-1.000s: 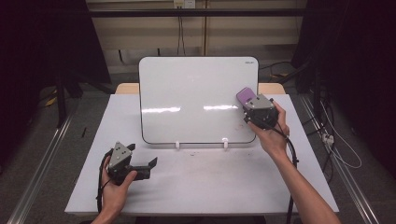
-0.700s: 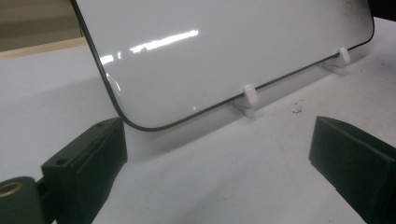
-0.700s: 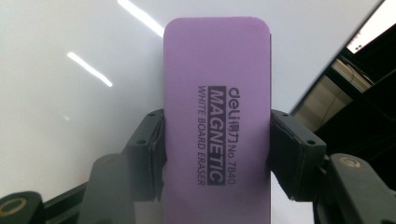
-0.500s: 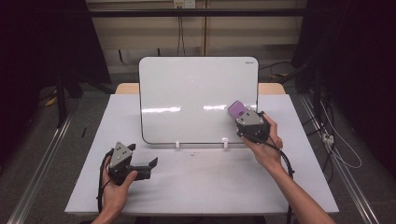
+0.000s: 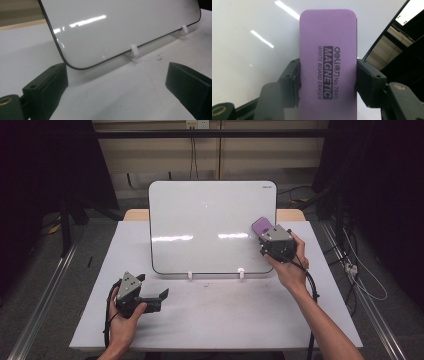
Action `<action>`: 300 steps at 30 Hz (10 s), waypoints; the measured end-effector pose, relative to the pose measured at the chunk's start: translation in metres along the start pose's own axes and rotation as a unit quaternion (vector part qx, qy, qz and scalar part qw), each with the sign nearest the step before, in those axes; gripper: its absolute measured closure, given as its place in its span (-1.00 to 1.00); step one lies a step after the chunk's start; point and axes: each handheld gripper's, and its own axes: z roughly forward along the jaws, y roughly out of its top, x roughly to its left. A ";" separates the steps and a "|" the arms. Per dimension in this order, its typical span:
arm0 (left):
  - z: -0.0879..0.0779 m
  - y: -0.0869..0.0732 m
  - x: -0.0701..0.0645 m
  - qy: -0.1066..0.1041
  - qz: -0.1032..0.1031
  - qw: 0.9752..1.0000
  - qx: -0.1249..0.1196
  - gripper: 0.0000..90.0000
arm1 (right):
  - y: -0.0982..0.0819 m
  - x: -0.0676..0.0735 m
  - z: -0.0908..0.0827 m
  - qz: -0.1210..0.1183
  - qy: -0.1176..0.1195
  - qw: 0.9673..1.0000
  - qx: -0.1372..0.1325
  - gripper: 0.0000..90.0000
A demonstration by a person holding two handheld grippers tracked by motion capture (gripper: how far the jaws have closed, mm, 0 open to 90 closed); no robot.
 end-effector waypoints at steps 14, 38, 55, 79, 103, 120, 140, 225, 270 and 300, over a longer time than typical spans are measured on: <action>0.000 0.001 -0.002 0.000 0.003 1.000 0.001 -0.91 | -0.029 0.072 -0.013 -0.064 0.053 0.996 -0.004 -0.07; 0.001 0.000 -0.002 0.000 0.003 1.000 0.002 -0.90 | -0.043 0.043 -0.016 -0.013 0.025 1.000 0.005 -0.07; 0.001 0.000 -0.001 -0.002 0.003 1.000 0.004 -0.90 | -0.035 0.035 -0.013 0.002 0.022 1.000 0.000 -0.07; -0.005 0.000 0.002 -0.001 -0.002 1.000 -0.003 -0.90 | -0.028 0.039 -0.029 0.093 0.097 0.988 -0.073 -0.07; -0.003 0.002 0.001 0.006 -0.013 1.000 -0.018 -0.91 | -0.024 0.062 -0.034 0.192 0.190 0.954 -0.129 -0.07; 0.009 0.028 -0.020 -0.011 -0.002 0.998 -0.070 -0.84 | -0.014 0.096 -0.038 0.231 0.252 0.927 -0.157 -0.07; 0.042 0.066 -0.047 -0.091 -0.075 0.980 -0.162 -0.73 | 0.004 0.127 -0.031 0.279 0.298 0.893 -0.189 -0.07; 0.018 0.087 -0.010 0.038 0.078 0.996 -0.035 0.43 | -0.090 0.042 -0.073 0.219 0.134 0.962 -0.094 -0.87; 0.059 0.085 0.002 0.070 0.076 0.994 0.022 -0.43 | -0.109 0.032 -0.076 0.235 0.131 0.959 -0.087 -0.88; 0.010 0.063 0.002 0.028 0.012 0.999 -0.031 -0.90 | -0.113 0.031 -0.077 0.240 0.131 0.958 -0.085 -0.88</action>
